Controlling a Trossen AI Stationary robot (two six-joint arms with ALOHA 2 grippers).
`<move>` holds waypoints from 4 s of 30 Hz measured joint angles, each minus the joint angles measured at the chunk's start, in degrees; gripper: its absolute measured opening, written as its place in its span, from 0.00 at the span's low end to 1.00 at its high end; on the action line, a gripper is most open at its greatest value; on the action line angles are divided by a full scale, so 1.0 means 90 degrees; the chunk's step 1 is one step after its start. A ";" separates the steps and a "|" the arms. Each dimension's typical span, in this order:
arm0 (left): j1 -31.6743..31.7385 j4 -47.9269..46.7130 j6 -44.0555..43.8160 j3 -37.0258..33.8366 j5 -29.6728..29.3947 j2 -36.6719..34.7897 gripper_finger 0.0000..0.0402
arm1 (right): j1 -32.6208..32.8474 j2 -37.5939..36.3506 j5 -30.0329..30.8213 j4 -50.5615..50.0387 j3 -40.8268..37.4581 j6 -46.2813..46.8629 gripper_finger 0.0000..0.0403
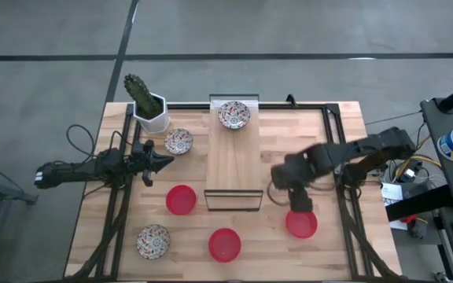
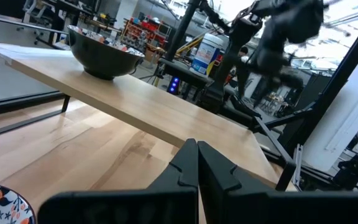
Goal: Pick & Place Mini bowls
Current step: Put the middle red bowl on the shelf
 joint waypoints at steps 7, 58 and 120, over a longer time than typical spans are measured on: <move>0.0000 0.0000 0.0000 0.0002 0.0000 0.0002 0.00 | 0.0720 -0.0323 -0.0002 0.0989 -0.1490 0.0782 0.41; 0.0000 0.0000 0.0000 0.0000 0.0000 0.0001 0.00 | 0.1147 -0.0366 -0.0883 0.3159 -0.3898 0.2755 0.02; 0.0000 0.0000 0.0000 0.0002 0.0000 0.0001 0.00 | -0.3004 0.2469 -0.0743 0.0068 0.3511 0.2669 0.02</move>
